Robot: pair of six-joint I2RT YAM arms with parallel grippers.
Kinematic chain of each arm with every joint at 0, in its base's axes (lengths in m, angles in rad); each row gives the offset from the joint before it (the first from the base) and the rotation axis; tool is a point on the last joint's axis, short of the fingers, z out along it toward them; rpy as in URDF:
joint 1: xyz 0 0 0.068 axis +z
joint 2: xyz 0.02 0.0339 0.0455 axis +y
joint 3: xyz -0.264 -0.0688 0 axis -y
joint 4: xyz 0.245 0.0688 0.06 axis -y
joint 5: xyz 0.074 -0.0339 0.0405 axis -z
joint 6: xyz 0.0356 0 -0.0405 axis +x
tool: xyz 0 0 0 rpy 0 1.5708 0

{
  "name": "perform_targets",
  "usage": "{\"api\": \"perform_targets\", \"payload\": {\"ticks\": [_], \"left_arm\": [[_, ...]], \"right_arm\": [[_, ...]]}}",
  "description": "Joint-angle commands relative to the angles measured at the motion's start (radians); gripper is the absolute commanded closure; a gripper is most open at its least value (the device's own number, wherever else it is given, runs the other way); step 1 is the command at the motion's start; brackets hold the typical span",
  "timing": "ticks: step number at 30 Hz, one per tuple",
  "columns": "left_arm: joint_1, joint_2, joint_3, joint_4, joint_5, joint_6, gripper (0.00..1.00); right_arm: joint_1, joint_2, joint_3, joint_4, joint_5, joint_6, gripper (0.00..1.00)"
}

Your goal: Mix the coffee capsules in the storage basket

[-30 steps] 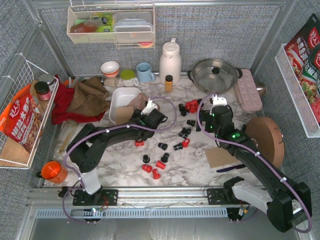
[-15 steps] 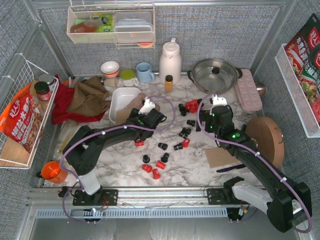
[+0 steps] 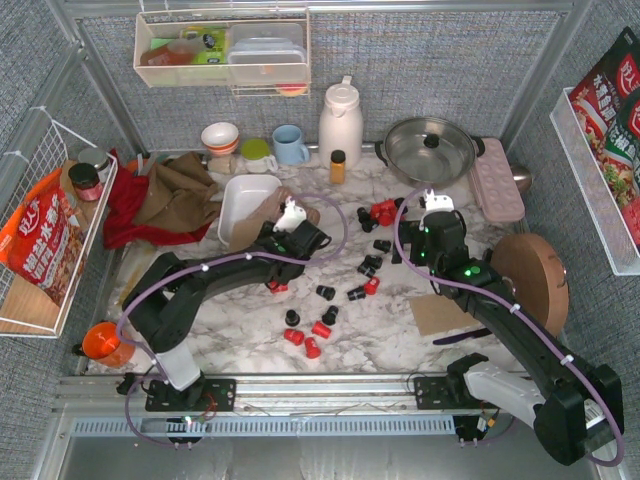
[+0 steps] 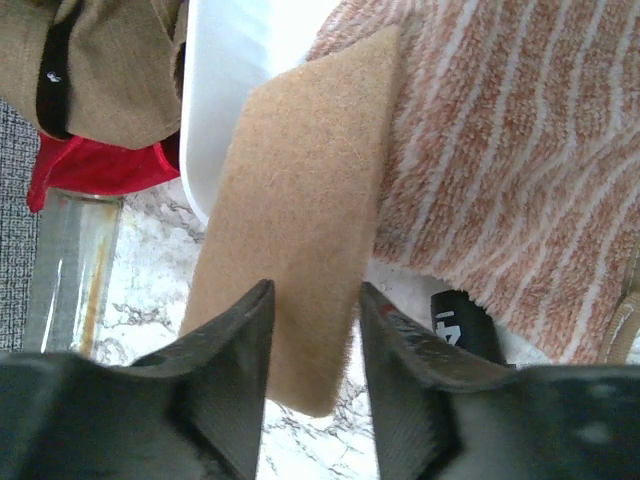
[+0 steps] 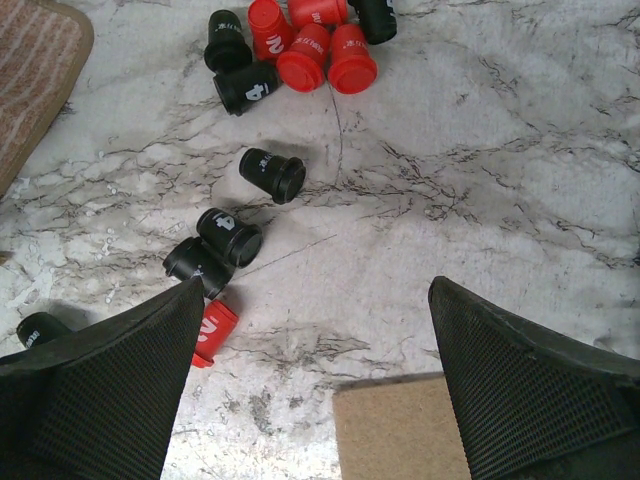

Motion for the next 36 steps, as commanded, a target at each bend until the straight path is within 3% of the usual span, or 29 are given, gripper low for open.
{"api": "perform_targets", "payload": {"ticks": [1, 4, 8, 21, 26, 36], "left_arm": [[0.0, -0.022, -0.007, -0.009, -0.048, -0.014, 0.62], [0.0, -0.037, -0.011, -0.005, -0.063, -0.011, 0.84], [-0.003, -0.061, -0.011, -0.006, -0.077, -0.009, 0.99], [-0.04, -0.293, -0.051, 0.091, -0.114, 0.099, 1.0], [-0.042, -0.414, -0.169, 0.312, 0.125, 0.232, 1.0], [-0.045, -0.679, -0.509, 0.801, 0.753, 0.392, 1.0]], "right_arm": [[0.001, -0.003, 0.01, 0.003, 0.0, 0.005, 0.01], [0.0, -0.003, 0.01, 0.002, 0.001, 0.005, 0.01], [0.0, -0.005, 0.011, 0.001, 0.002, 0.005, 0.01], [0.001, 0.0, 0.007, 0.011, -0.002, 0.012, 0.01], [0.0, -0.014, -0.03, 0.084, -0.048, 0.0, 0.01], [0.007, -0.16, -0.252, 0.471, -0.304, -0.067, 0.03]]}}
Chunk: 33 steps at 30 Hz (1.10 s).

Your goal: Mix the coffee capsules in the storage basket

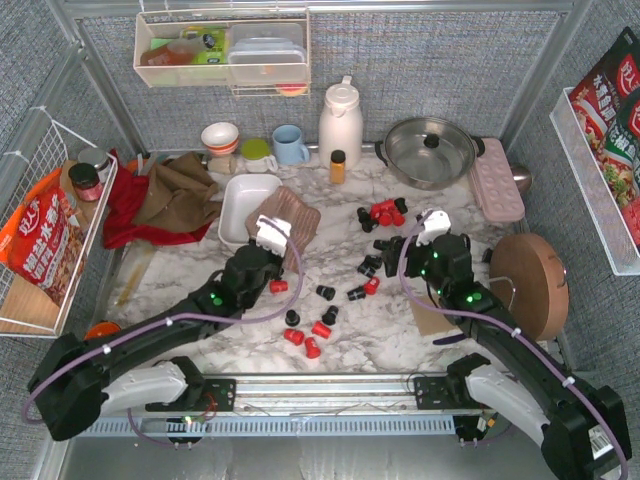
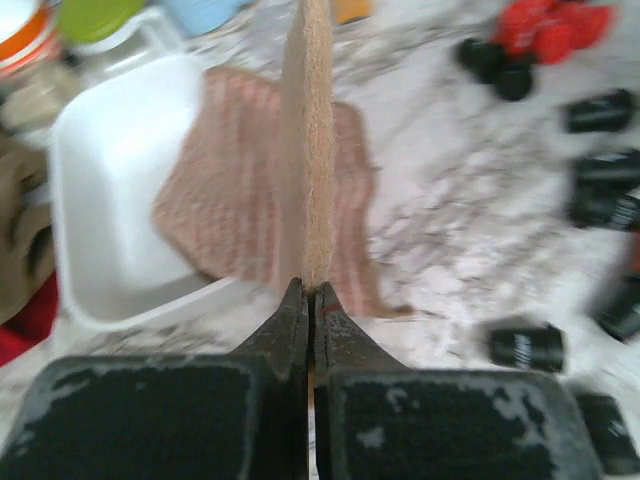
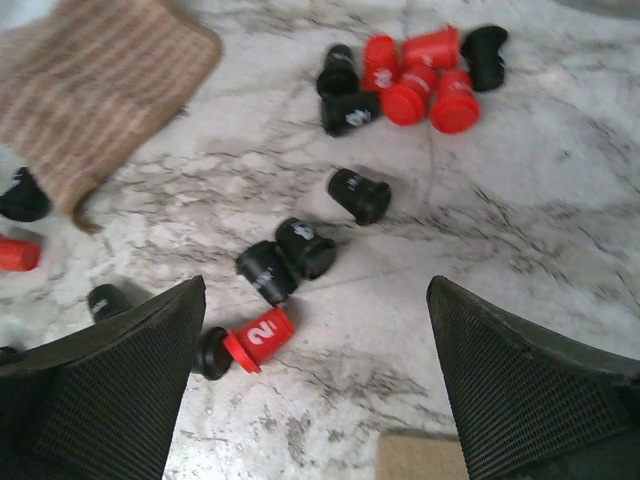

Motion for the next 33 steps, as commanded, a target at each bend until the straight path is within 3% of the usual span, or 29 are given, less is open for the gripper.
{"api": "perform_targets", "payload": {"ticks": [1, 5, 8, 13, 18, 25, 33], "left_arm": [[-0.002, -0.091, -0.11, 0.295, 0.389, 0.116, 1.0], [-0.004, -0.158, -0.203, 0.39, 0.672, 0.221, 1.0], [-0.008, -0.184, -0.262, 0.458, 0.769, 0.263, 1.0], [-0.017, -0.18, -0.274, 0.432, 0.77, 0.296, 1.0], [-0.026, -0.169, -0.286, 0.439, 0.8, 0.313, 1.0], [-0.034, -0.203, -0.322, 0.442, 0.867, 0.349, 1.0], [-0.035, -0.266, -0.361, 0.461, 0.884, 0.351, 1.0]], "right_arm": [[0.001, -0.046, -0.057, 0.243, -0.17, -0.032, 0.05], [0.001, -0.056, -0.071, 0.327, -0.345, -0.033, 0.11], [0.005, -0.052, -0.054, 0.353, -0.473, -0.037, 0.15], [0.033, -0.073, -0.019, 0.326, -0.612, -0.089, 0.19], [0.076, -0.094, -0.033, 0.367, -0.84, -0.256, 0.17], [0.105, -0.081, 0.038, 0.203, -0.867, -0.429, 0.18], [0.124, -0.03, 0.122, 0.033, -0.907, -0.551, 0.38]]}}
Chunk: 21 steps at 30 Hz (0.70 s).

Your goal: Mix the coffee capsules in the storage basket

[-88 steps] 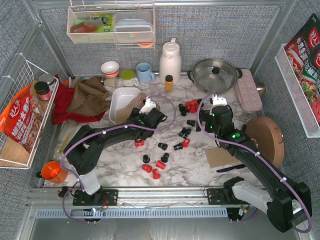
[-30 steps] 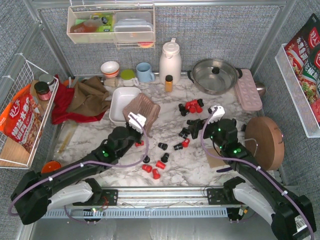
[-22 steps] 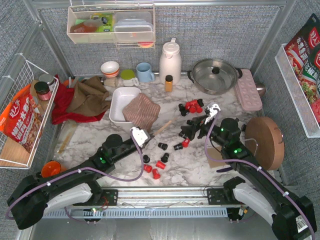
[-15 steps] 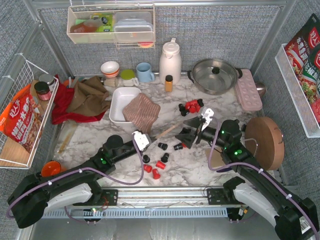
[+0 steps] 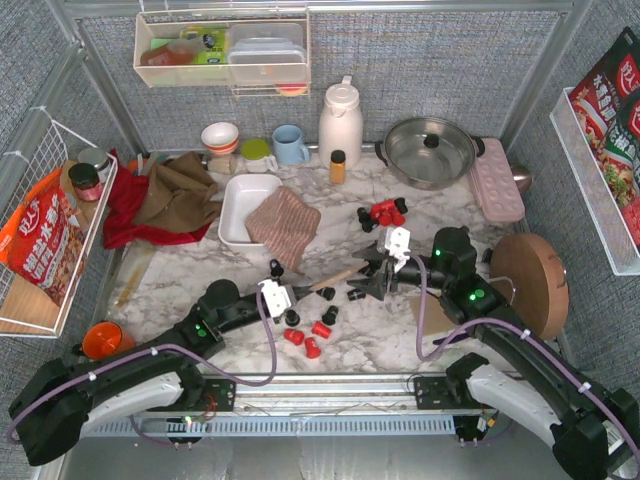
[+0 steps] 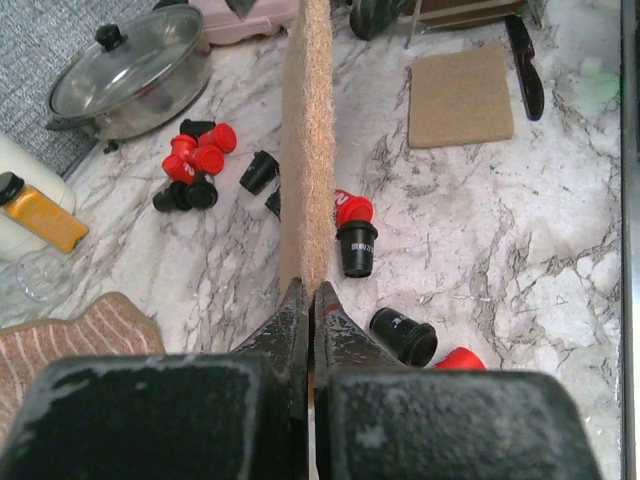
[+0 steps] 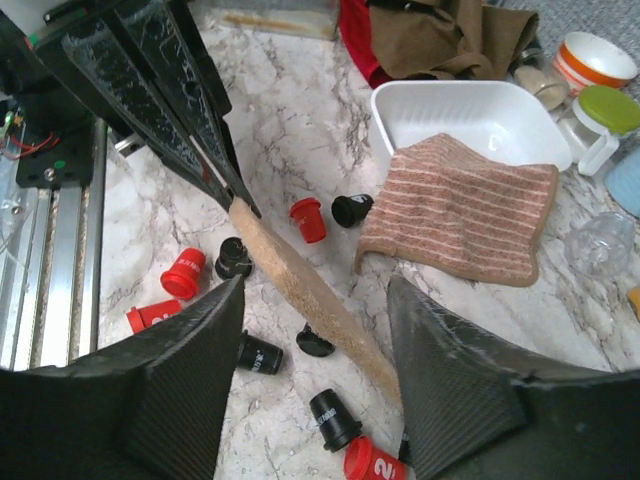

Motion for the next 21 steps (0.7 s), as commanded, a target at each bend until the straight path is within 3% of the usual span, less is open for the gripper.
{"api": "perform_targets", "payload": {"ticks": [1, 7, 11, 13, 15, 16, 17, 21], "left_arm": [[-0.001, -0.027, -0.004, 0.054, 0.026, 0.016, 1.0], [0.0, -0.027, -0.008, 0.061, 0.017, 0.013, 1.0], [-0.001, -0.022, -0.005, 0.065, -0.032, -0.008, 0.95], [0.0, -0.029, -0.007, 0.07, -0.089, -0.029, 0.8], [-0.001, -0.046, -0.014, 0.08, -0.151, -0.048, 0.54], [0.0, -0.056, -0.017, 0.084, -0.182, -0.058, 0.16], [0.0, -0.075, -0.02, 0.084, -0.233, -0.072, 0.03], [0.0, -0.148, -0.028, 0.077, -0.456, -0.138, 0.01]], "right_arm": [[0.015, 0.029, 0.041, -0.107, -0.061, -0.096, 0.41], [0.059, 0.081, 0.113, -0.217, -0.061, -0.151, 0.61], [0.07, 0.113, 0.168, -0.308, -0.051, -0.175, 1.0], [0.072, 0.121, 0.185, -0.325, -0.016, -0.16, 1.0], [0.072, 0.114, 0.184, -0.322, 0.029, -0.138, 1.0], [0.072, 0.106, 0.179, -0.313, 0.056, -0.119, 1.0], [0.072, 0.096, 0.169, -0.299, 0.098, -0.1, 1.0], [0.074, 0.04, 0.139, -0.264, 0.373, -0.014, 1.0]]}}
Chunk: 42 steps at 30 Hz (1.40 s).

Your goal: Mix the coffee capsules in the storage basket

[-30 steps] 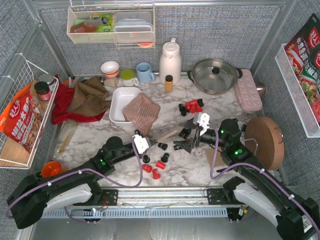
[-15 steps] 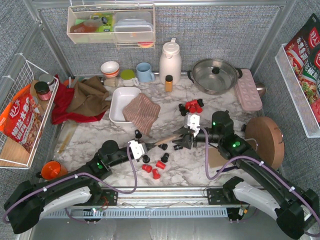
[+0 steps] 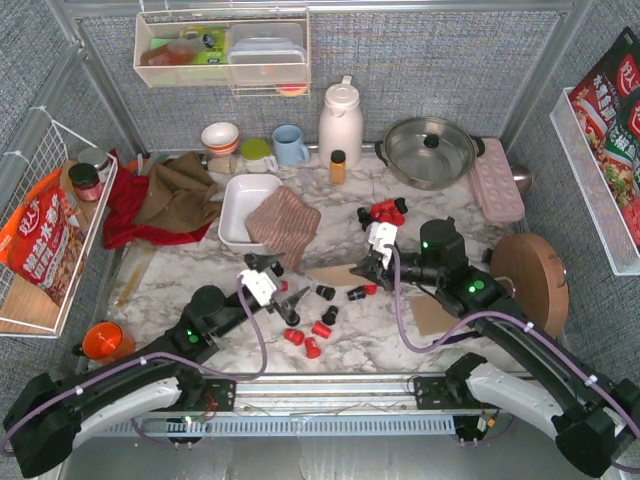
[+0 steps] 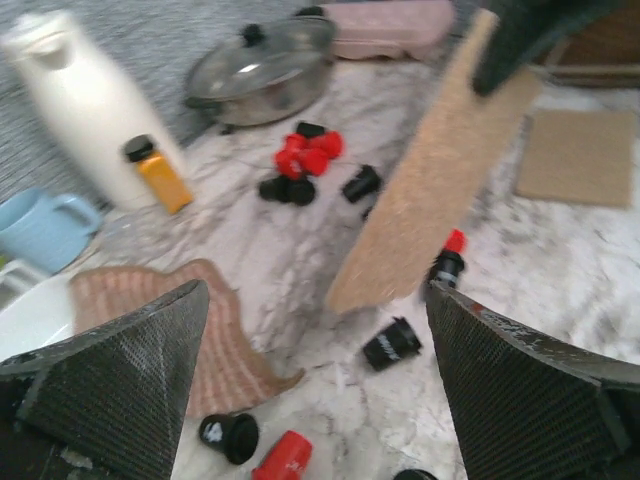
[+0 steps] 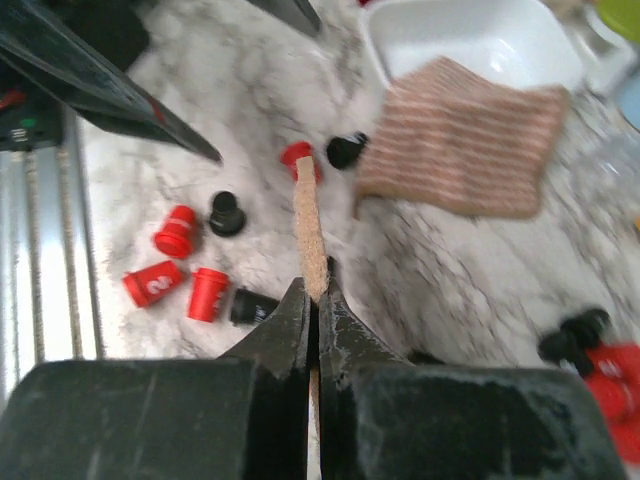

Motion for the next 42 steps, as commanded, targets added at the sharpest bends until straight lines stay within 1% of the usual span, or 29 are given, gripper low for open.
{"api": "perform_targets", "payload": {"ticks": [1, 2, 5, 7, 9, 10, 12, 15, 18, 23, 27, 31, 32, 33, 35, 38, 40, 42], "left_arm": [[0.0, -0.075, -0.004, 0.029, -0.323, -0.109, 0.01], [0.0, -0.095, 0.001, 0.009, -0.395, -0.13, 0.01], [-0.001, -0.142, 0.015, -0.061, -0.57, -0.187, 0.01], [0.0, -0.165, 0.036, -0.14, -0.661, -0.232, 0.01], [0.001, -0.181, 0.063, -0.227, -0.749, -0.3, 0.01], [0.001, -0.187, 0.077, -0.266, -0.787, -0.33, 0.01], [0.002, -0.198, 0.091, -0.324, -0.839, -0.37, 0.01], [0.002, -0.206, 0.093, -0.36, -0.877, -0.394, 0.01], [0.002, -0.205, 0.092, -0.374, -0.898, -0.411, 0.01], [0.003, -0.187, 0.116, -0.429, -0.891, -0.434, 0.01], [0.003, -0.188, 0.12, -0.443, -0.875, -0.44, 0.01], [0.003, -0.192, 0.116, -0.433, -0.868, -0.44, 0.01], [0.003, -0.19, 0.116, -0.431, -0.867, -0.439, 0.01], [0.003, -0.186, 0.116, -0.429, -0.866, -0.439, 0.01], [0.003, -0.175, 0.116, -0.427, -0.861, -0.438, 0.01], [0.003, -0.156, 0.121, -0.423, -0.861, -0.439, 0.01], [0.003, -0.141, 0.125, -0.42, -0.861, -0.439, 0.01], [0.003, -0.123, 0.131, -0.411, -0.862, -0.439, 0.01]], "right_arm": [[0.002, -0.052, -0.022, 0.041, 0.386, 0.117, 1.0], [0.002, -0.067, -0.025, 0.04, 0.548, 0.136, 1.0], [0.002, -0.1, -0.047, 0.041, 0.917, 0.172, 1.0], [0.002, -0.116, -0.073, 0.067, 1.143, 0.194, 1.0], [0.002, -0.128, -0.1, 0.111, 1.296, 0.195, 1.0], [0.002, -0.132, -0.113, 0.133, 1.346, 0.182, 1.0], [0.0, -0.12, -0.138, 0.194, 1.427, 0.143, 1.0], [-0.022, -0.059, -0.151, 0.292, 1.525, 0.089, 1.0], [-0.07, 0.056, -0.124, 0.35, 1.554, 0.04, 1.0], [-0.175, 0.312, -0.029, 0.349, 1.609, -0.01, 1.0], [-0.234, 0.5, -0.011, 0.404, 1.647, -0.008, 1.0], [-0.264, 0.627, 0.004, 0.428, 1.655, 0.008, 1.0], [-0.27, 0.646, 0.01, 0.426, 1.652, 0.023, 0.92], [-0.274, 0.658, 0.014, 0.411, 1.641, 0.044, 0.74], [-0.281, 0.669, 0.024, 0.369, 1.609, 0.096, 0.49], [-0.288, 0.656, 0.021, 0.334, 1.578, 0.138, 0.2], [-0.289, 0.623, 0.015, 0.308, 1.559, 0.164, 0.06], [-0.29, 0.567, 0.01, 0.263, 1.522, 0.204, 0.02]]}}
